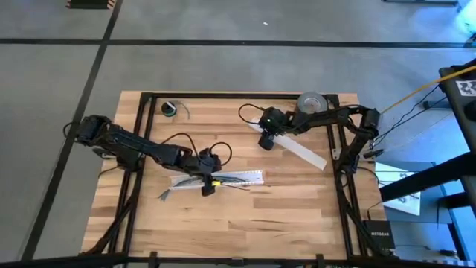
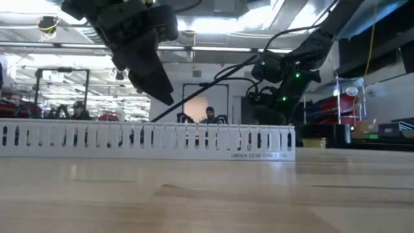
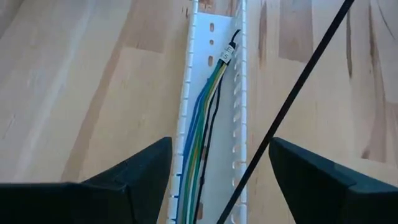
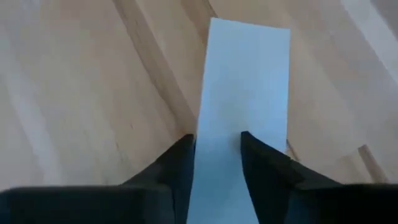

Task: Ziptie cables
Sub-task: Close the white cable duct

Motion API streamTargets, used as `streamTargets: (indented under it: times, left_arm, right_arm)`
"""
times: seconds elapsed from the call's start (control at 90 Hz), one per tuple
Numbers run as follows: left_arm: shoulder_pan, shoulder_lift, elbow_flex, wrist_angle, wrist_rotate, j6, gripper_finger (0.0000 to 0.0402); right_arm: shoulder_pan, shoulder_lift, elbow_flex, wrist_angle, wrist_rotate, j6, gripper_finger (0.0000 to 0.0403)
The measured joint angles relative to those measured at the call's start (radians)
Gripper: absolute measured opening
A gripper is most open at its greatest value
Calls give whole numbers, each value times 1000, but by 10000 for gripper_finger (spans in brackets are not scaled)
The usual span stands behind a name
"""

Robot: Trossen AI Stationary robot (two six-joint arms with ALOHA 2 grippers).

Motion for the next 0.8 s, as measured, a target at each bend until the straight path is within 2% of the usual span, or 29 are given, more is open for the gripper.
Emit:
streamTargets:
  times: [0.144, 0.3, 0.389, 0.567, 0.722, 0.8]
  left_arm:
    - [0, 0, 0, 0, 0, 0, 253]
    - [0, 0, 0, 0, 0, 0, 253]
    - [0, 0, 0, 0, 0, 0, 253]
    - [0, 0, 0, 0, 1, 0, 253]
    - [0, 0, 0, -1, 1, 0, 253]
    - [0, 0, 0, -1, 1, 0, 253]
  right_arm:
    - [0, 0, 35, -75, -60, 22, 190]
    - [0, 0, 65, -123, -332, 48, 261]
    - [3, 0, 72, -144, -399, 50, 287]
    - [46, -13, 75, -188, -345, -9, 299]
    - [99, -90, 72, -247, -161, -85, 292]
    - [114, -138, 72, -268, -103, -115, 292]
